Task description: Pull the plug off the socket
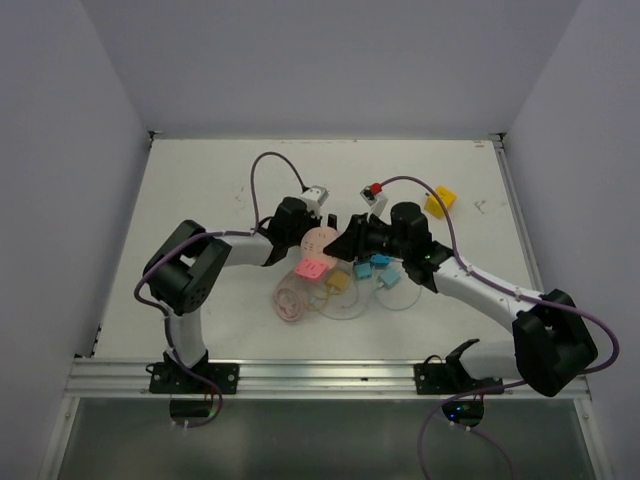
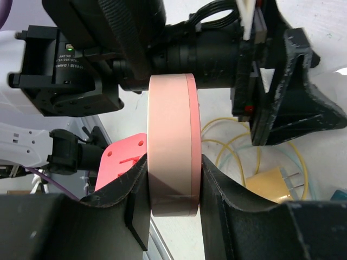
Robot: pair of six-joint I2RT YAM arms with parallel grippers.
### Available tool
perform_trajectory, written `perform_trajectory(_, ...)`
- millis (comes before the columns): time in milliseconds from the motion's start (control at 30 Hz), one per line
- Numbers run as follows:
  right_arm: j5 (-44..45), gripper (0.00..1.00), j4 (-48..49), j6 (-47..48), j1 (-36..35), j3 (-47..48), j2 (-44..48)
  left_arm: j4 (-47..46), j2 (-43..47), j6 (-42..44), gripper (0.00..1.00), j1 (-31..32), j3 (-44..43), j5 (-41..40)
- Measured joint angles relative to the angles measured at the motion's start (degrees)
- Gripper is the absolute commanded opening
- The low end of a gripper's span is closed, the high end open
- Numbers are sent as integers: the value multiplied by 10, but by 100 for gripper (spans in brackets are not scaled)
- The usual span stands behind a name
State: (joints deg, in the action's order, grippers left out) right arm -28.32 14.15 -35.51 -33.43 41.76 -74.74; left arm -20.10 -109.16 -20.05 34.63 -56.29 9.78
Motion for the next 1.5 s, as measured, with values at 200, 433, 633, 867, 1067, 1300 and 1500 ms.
perform_trajectory(200, 0, 0, -5, 6, 0, -10, 8, -4, 49, -12, 100, 0, 43, -26)
perform_trajectory(433, -1, 0, -16, 13, 0, -10, 26, 7, 135, -21, 99, -7, 47, -89)
perform_trajectory(633, 4, 0, -26, 17, -3, -10, 33, 47, 218, -38, 100, -57, 47, -116)
perform_trajectory(867, 28, 0, -39, 20, -3, -10, 33, 169, 312, -69, 100, -91, 47, -152)
perform_trajectory(1067, 59, 0, -39, 21, -3, -10, 32, 302, 383, -152, 99, -90, 47, -161)
perform_trajectory(1300, 113, 0, -17, 8, -4, -10, 23, 385, 479, -310, 95, -85, 76, -149)
perform_trajectory(1500, 177, 0, 12, -12, -19, -10, 15, 389, 500, -444, 89, -36, 113, -141)
